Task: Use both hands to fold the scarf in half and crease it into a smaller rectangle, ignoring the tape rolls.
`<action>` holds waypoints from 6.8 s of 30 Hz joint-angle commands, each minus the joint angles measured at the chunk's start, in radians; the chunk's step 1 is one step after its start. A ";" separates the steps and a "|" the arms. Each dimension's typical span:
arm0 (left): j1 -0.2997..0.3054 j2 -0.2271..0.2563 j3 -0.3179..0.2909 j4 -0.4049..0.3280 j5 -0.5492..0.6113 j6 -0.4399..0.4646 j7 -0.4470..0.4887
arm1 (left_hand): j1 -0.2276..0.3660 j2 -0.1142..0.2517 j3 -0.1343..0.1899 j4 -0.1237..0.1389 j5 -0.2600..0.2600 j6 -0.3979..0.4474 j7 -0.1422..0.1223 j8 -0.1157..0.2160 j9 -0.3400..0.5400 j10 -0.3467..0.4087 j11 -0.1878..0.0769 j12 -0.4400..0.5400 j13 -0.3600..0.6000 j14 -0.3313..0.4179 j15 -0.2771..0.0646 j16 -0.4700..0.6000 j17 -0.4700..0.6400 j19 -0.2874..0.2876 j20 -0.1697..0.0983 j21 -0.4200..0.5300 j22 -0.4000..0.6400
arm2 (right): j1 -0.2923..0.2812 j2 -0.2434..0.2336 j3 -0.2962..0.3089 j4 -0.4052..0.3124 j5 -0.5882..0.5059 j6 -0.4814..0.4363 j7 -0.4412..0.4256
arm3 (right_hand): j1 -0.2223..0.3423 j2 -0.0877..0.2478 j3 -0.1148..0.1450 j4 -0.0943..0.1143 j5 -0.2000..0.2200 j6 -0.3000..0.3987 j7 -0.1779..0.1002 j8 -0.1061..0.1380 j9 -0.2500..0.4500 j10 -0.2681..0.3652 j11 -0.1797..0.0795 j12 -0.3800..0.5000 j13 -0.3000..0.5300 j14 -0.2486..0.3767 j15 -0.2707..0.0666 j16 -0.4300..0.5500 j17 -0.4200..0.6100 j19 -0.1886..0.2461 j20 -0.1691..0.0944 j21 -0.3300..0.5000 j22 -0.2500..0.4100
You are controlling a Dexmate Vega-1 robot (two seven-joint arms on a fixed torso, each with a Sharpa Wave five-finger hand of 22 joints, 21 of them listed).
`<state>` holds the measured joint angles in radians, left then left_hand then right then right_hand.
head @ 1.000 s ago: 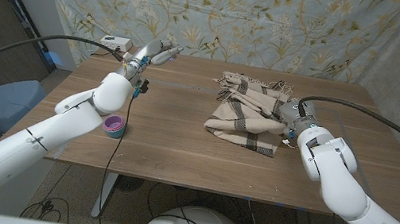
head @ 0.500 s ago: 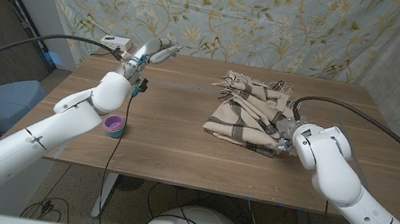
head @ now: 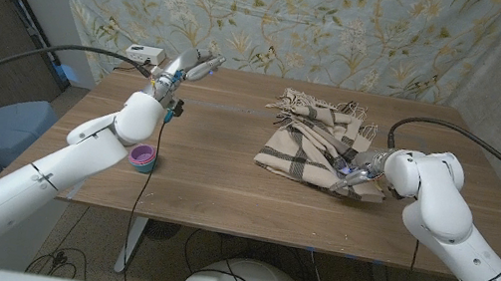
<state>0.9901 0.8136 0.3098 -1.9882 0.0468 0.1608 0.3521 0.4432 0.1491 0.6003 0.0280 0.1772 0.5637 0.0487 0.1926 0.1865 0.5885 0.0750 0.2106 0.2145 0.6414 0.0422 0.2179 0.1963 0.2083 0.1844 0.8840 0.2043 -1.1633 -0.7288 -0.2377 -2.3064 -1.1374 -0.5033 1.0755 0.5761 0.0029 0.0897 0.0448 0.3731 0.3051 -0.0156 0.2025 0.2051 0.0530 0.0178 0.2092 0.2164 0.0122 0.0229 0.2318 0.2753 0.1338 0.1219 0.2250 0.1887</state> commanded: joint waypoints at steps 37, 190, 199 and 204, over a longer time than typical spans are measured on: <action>0.065 -0.016 -0.023 -0.044 -0.024 0.157 0.119 | -0.016 0.022 0.070 0.015 0.007 0.054 0.034 0.014 0.005 0.068 0.012 0.028 0.009 0.033 0.003 0.020 0.009 0.000 0.008 0.008 -0.003 | 0.189 0.087 -0.206 0.390 0.597 0.334 -1.546 | 0.190 0.086 0.108 -0.139 -0.010 0.038 -0.042 -0.013 -0.007 0.256 -0.023 0.067 0.002 0.303 -0.085 0.084 -0.001 0.270 -0.048 0.086 0.003; 0.125 -0.003 -0.092 -0.067 -0.071 0.026 0.044 | -0.170 -0.029 0.000 0.072 -0.003 0.049 0.048 0.004 0.005 0.046 0.027 0.014 0.018 0.025 0.018 0.018 0.008 -0.020 0.013 -0.001 -0.007 | 0.846 0.152 -0.838 1.168 0.075 -0.452 -1.251 | 0.785 0.153 0.213 -0.177 -0.155 0.735 -0.070 0.084 0.088 0.880 -0.048 0.363 0.233 1.040 -0.250 0.407 0.496 0.537 -0.291 0.511 0.029; 0.112 -0.002 -0.082 -0.058 -0.072 0.022 0.041 | -0.172 -0.029 0.001 0.070 -0.002 0.046 0.048 0.003 0.005 0.046 0.026 0.014 0.018 0.023 0.018 0.016 0.007 -0.021 0.013 -0.003 -0.008 | 0.936 0.192 -0.997 1.256 -0.034 -0.531 -0.979 | 0.644 0.112 0.219 -0.146 -0.151 0.514 -0.181 -0.023 0.034 0.603 -0.134 0.167 0.117 0.751 -0.238 0.032 0.262 0.346 -0.172 0.492 -0.010; 0.111 -0.001 -0.082 -0.059 -0.074 0.022 0.043 | -0.172 -0.029 0.002 0.069 -0.002 0.047 0.047 0.003 0.004 0.045 0.024 0.013 0.018 0.024 0.017 0.016 0.006 -0.021 0.013 -0.003 -0.008 | 0.943 0.212 -1.008 1.279 -0.034 -0.558 -0.977 | 0.523 0.078 0.224 -0.136 -0.095 0.141 -0.184 -0.032 -0.001 0.316 -0.125 -0.015 0.066 0.491 -0.211 -0.041 0.194 0.278 -0.120 0.429 -0.015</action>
<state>1.1136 0.8109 0.2198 -2.0536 -0.0251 0.1850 0.3972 0.2790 0.1213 0.6049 0.1023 0.1692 0.6089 0.0934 0.1964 0.1883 0.6372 0.0981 0.2243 0.2299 0.6693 0.0577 0.2335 0.1997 0.1939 0.1989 0.8828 0.1955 -0.2859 -0.5589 -1.1347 -1.1064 -1.1089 -0.9705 -0.0965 1.1297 0.0888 0.3058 -0.0928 0.2583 0.5671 -0.2070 0.1734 0.2118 0.4597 -0.1068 0.2437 0.2956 0.5804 -0.0623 0.2033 0.4871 0.4277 -0.0100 0.6728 0.1720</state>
